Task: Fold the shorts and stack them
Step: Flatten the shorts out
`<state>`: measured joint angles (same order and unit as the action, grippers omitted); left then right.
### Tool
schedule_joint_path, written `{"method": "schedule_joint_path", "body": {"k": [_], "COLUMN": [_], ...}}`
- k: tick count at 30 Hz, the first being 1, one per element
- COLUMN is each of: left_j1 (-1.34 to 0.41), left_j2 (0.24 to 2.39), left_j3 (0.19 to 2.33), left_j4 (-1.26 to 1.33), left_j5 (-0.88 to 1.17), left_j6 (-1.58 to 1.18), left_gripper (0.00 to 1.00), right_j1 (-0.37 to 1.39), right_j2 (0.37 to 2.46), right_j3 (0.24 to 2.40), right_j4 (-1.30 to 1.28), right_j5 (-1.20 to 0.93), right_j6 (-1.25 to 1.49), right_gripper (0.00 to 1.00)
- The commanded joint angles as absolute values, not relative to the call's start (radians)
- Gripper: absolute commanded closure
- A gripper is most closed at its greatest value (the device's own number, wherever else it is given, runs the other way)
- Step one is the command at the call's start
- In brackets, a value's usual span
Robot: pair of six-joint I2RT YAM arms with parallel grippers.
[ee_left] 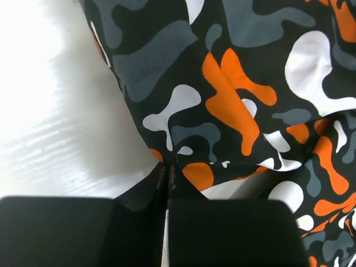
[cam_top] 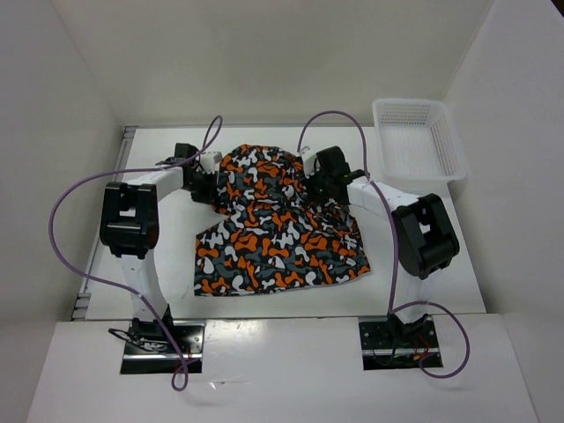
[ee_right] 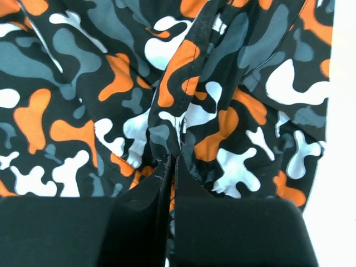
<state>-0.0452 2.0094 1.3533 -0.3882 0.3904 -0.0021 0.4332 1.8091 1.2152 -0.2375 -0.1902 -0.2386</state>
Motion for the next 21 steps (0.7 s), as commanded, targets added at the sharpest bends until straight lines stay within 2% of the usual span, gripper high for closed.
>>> {"method": "schedule_joint_path", "body": {"k": [1,9,11,12,13,17,21], "left_j1": [-0.051,0.011,0.002,-0.015,-0.026,-0.037,0.05], "left_j2": [1.981,1.792,1.755,1.725,1.712,1.678,1.761], "left_j3": [1.345,1.204,1.149,1.14,1.14,1.215,1.379], "left_j4": [-0.442,-0.621,-0.635,-0.644,-0.659,-0.631,-0.496], "left_j5": [0.379,0.236,0.227,0.245,0.259,0.365,0.394], "left_j6": [0.0,0.0,0.0,0.0,0.0,0.0,0.0], "left_gripper": [1.0,1.0,0.95,0.89,0.73,0.36,0.29], "right_j1": [0.442,0.302,0.293,0.293,0.293,0.293,0.293], "right_j2": [1.813,1.764,1.764,1.779,1.789,1.818,1.856], "right_j3": [1.232,1.333,1.333,1.333,1.333,1.361,1.397], "right_j4": [-0.184,-0.274,-0.275,-0.275,-0.275,-0.264,-0.264], "right_j5": [-0.128,-0.139,-0.14,-0.14,-0.158,-0.167,-0.167], "right_j6": [-0.262,-0.316,-0.339,-0.339,-0.339,-0.339,-0.385], "right_gripper": [1.0,1.0,1.0,1.0,1.0,1.0,1.0]}}
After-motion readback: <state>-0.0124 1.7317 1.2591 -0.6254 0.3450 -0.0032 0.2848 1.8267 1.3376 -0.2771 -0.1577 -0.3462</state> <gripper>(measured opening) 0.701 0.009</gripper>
